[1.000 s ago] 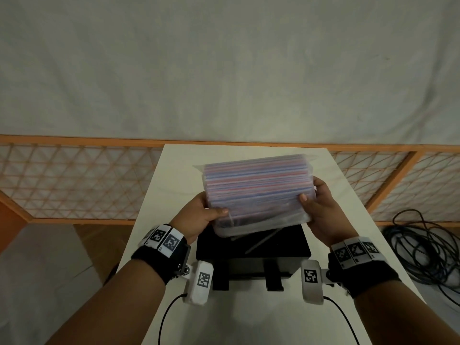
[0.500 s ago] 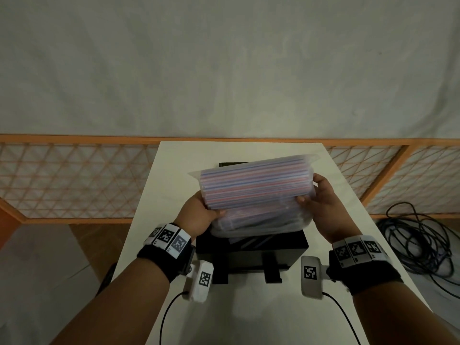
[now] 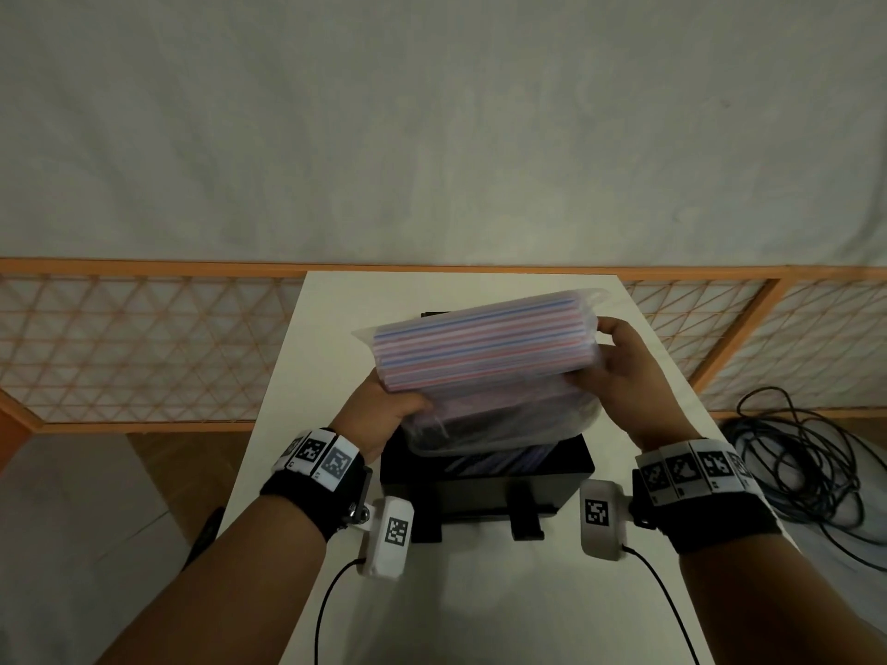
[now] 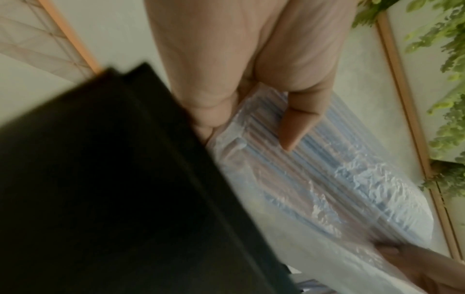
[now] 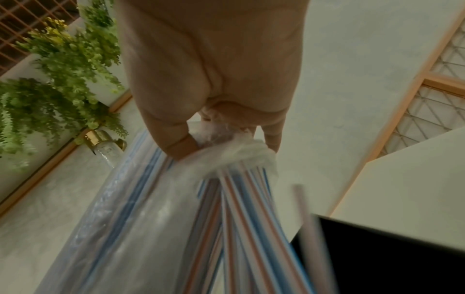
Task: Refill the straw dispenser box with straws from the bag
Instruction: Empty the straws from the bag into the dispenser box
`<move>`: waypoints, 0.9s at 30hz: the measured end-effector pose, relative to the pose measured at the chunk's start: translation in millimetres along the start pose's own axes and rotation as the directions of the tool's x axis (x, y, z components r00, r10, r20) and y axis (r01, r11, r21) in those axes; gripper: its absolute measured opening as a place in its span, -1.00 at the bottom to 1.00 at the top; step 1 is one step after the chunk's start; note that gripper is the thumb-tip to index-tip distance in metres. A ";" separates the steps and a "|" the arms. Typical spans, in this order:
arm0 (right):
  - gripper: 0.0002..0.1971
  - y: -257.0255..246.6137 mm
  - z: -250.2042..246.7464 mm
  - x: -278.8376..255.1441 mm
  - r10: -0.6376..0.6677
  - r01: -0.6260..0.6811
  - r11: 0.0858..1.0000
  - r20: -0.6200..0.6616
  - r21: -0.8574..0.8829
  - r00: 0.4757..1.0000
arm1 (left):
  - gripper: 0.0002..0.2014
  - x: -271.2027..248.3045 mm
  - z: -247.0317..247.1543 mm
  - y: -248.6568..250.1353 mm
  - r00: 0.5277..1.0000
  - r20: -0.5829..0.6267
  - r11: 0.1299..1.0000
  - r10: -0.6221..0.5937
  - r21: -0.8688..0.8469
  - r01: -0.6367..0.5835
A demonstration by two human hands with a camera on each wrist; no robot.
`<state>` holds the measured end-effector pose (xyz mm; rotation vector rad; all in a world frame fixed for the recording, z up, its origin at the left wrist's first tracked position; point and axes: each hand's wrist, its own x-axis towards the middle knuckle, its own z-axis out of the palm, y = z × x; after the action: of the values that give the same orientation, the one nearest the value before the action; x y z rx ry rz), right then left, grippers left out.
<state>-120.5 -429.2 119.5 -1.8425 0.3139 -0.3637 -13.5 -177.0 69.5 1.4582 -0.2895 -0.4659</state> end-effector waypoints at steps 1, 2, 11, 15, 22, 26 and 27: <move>-0.51 -0.8 0.6 0.0 -0.004 0.004 1.000 -0.006 -0.029 1.000 | -0.42 -0.7 -0.8 -0.7 1.000 0.000 1.000 0.000 -0.023 0.000; -0.50 -1.2 0.7 -0.2 -0.007 0.006 0.998 -0.014 -0.055 1.000 | -0.41 -1.1 -1.7 -1.5 1.000 0.004 0.999 0.002 -0.044 -0.002; -0.52 -8.7 0.8 -4.2 -0.083 0.064 0.913 -0.028 -0.402 0.996 | -0.52 -3.9 -1.1 0.0 0.995 0.103 0.972 0.004 -0.234 0.020; -0.44 -15.5 1.8 -6.2 -0.064 0.065 0.914 0.016 -0.400 0.998 | -0.57 -3.5 -3.3 -2.2 0.998 0.071 0.966 -0.001 -0.258 0.019; -0.44 -15.4 5.7 -3.1 -0.081 0.058 0.899 -0.034 -0.434 0.996 | -0.58 -3.2 -5.8 -6.0 0.998 0.060 0.977 -0.010 -0.210 0.022; -0.38 -5.6 4.7 2.6 -0.006 -0.022 0.959 -0.098 -0.284 0.995 | -0.59 -3.4 -4.8 -5.7 0.999 0.039 0.987 -0.004 -0.162 0.011; -0.39 -3.1 4.6 3.6 0.007 -0.035 0.968 -0.112 -0.247 0.994 | -0.60 -3.0 -4.5 -5.9 0.999 0.034 0.989 -0.007 -0.147 0.012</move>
<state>-115.3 -425.6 121.5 -2.0668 0.4727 -0.4278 -14.7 -171.9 63.5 1.3097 -0.2696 -0.5096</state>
